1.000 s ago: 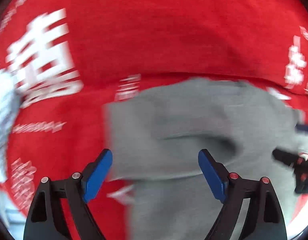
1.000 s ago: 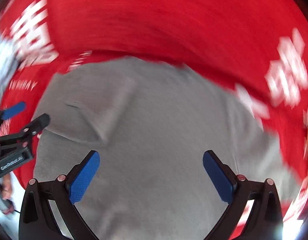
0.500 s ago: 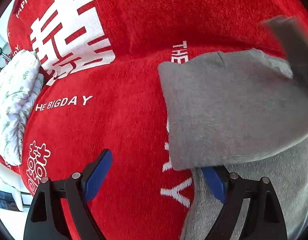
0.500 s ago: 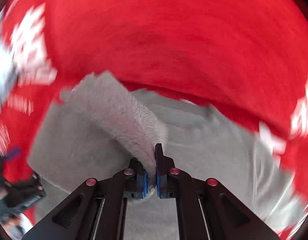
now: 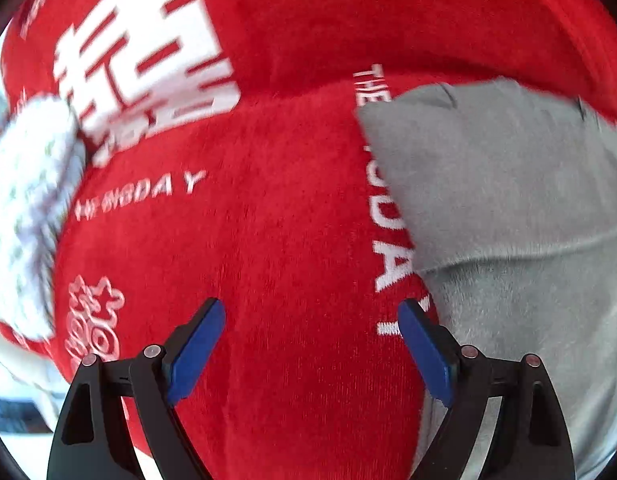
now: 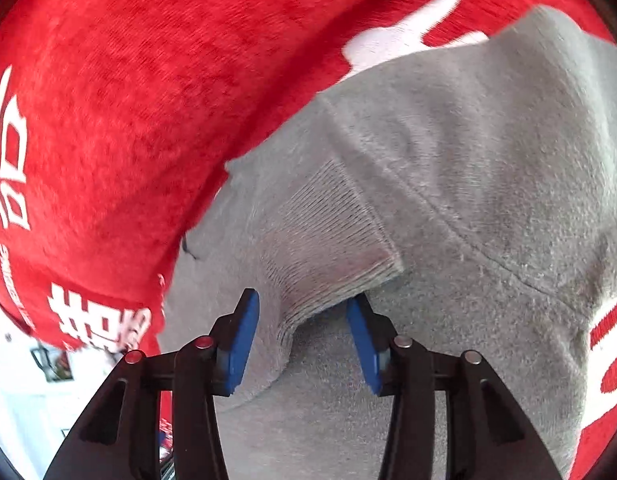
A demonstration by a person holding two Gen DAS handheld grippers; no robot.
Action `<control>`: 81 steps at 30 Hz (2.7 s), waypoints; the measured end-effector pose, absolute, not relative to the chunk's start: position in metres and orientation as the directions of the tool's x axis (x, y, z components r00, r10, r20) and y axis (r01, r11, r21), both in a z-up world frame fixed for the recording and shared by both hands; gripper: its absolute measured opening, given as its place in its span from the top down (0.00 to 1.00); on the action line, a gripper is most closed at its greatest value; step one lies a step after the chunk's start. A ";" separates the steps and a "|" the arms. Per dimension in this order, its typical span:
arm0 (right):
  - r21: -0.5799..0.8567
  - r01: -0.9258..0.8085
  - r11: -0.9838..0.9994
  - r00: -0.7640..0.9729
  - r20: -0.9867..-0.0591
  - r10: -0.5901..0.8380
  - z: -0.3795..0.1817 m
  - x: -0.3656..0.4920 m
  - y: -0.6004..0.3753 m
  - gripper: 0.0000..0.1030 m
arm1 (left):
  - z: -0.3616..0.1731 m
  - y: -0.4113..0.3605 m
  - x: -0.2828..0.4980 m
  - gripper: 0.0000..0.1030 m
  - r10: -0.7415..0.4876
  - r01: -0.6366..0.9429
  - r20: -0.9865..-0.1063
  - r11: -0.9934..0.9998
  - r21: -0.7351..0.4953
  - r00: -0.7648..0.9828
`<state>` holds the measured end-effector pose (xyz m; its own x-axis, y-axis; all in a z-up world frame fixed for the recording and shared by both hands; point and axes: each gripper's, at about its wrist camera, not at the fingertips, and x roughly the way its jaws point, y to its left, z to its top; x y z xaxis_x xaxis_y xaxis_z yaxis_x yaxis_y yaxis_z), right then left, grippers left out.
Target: Fold small clothes
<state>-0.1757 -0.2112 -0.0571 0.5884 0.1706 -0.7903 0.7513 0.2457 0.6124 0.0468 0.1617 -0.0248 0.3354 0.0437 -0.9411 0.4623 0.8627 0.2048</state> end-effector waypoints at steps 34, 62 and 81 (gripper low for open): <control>0.258 0.801 0.539 0.279 -0.959 0.045 -0.016 -0.232 -0.181 0.67 | -0.039 0.127 0.088 0.86 -0.247 0.410 -0.968 0.889 -0.204 0.052; 0.260 0.731 0.630 0.274 -0.959 0.078 -0.034 -0.184 -0.181 0.76 | -0.020 0.086 0.040 0.90 -0.104 0.526 -0.983 0.850 -0.007 0.154; 0.424 0.792 0.439 0.369 -0.906 0.208 -0.031 -0.275 -0.183 0.45 | -0.026 -0.004 -0.042 0.01 -0.027 0.645 -0.997 0.764 0.023 0.068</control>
<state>-0.2750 -0.1834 -0.0310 0.3692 0.2078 -0.9058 0.7923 0.4390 0.4236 -0.0419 -0.0039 -0.0263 0.0678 -0.0269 -0.9973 0.6452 0.7637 0.0233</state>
